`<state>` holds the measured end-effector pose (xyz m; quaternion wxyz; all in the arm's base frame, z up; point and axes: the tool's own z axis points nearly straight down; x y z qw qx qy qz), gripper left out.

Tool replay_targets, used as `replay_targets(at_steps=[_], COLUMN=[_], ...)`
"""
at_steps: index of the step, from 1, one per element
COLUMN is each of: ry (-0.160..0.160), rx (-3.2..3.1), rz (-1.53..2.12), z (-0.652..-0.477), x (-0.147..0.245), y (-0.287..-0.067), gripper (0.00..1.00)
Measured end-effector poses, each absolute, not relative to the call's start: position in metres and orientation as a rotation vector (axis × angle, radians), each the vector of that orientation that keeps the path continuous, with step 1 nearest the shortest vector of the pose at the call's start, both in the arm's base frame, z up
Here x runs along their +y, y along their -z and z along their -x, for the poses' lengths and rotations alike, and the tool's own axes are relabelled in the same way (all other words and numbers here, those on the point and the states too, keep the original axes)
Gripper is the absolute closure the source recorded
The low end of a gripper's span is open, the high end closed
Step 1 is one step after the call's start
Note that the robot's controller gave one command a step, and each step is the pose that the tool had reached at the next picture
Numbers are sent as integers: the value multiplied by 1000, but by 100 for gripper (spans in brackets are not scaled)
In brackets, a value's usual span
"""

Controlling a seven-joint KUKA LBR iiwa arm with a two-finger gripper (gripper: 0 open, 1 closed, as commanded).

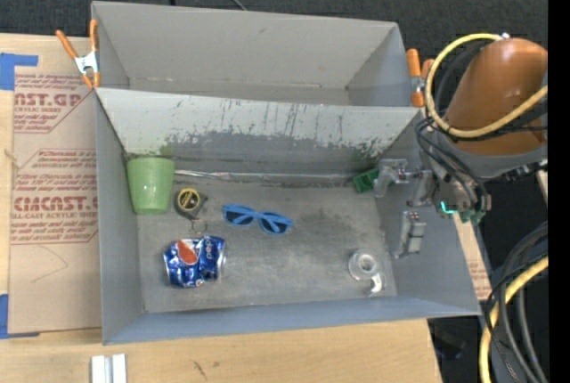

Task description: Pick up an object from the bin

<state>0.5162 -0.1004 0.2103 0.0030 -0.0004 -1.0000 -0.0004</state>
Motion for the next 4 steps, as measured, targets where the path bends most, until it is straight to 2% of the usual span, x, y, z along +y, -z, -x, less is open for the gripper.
replay_targets(at_steps=[1, 2, 3, 4], ry=[2, -1, -5, -4], rx=[-3133, -3147, -3162, -3146], rz=[-206, -160, -162, -213], z=[-481, -484, -489, -509], x=[-112, -115, -115, -101], y=[-88, -71, -75, -211], gripper=[0, 0, 100, 100])
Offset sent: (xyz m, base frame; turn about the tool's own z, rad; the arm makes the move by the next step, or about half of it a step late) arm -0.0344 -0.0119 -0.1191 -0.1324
